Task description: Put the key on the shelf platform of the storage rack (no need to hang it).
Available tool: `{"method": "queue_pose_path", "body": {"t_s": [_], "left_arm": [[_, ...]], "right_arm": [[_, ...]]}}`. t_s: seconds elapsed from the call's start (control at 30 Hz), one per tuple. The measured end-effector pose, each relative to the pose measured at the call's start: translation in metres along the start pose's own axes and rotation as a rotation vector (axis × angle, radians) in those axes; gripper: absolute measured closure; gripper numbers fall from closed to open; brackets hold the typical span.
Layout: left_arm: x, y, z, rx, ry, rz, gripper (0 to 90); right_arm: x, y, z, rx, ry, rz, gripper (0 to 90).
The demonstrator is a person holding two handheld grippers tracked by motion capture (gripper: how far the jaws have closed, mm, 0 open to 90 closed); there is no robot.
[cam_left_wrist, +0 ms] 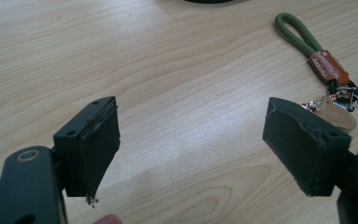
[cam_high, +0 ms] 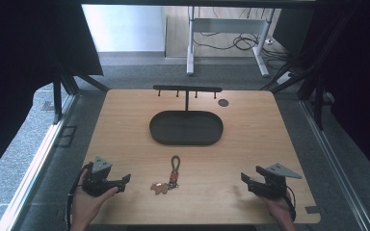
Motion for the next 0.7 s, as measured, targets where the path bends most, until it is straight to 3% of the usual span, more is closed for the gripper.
{"method": "queue_pose_path", "body": {"t_s": [0.27,0.4,0.53,0.7], "left_arm": [[-0.007,0.007,-0.002,0.008,0.024,-0.018,20.6],[-0.008,0.006,0.001,-0.003,0.037,-0.024,21.6],[-0.003,0.005,-0.001,-0.007,0.023,-0.016,22.3],[-0.001,0.007,-0.002,0.004,0.015,-0.003,26.9]], "right_arm": [[0.012,0.0,0.004,-0.001,-0.036,-0.006,31.4],[0.016,-0.001,0.007,-0.009,-0.031,-0.003,32.1],[0.016,-0.001,0.013,-0.029,-0.01,0.003,33.2],[0.008,0.0,0.01,-0.02,0.015,0.004,33.5]]}}
Point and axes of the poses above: each handheld gripper's, and its own axes: y roughly backward along the jaws, z roughly out of its underside, x roughly to its right, the point moved 8 cm from there along -y, roughly forward along the jaws, and after that the axes turned 8 degrees about -x, right-handed, at the moved point
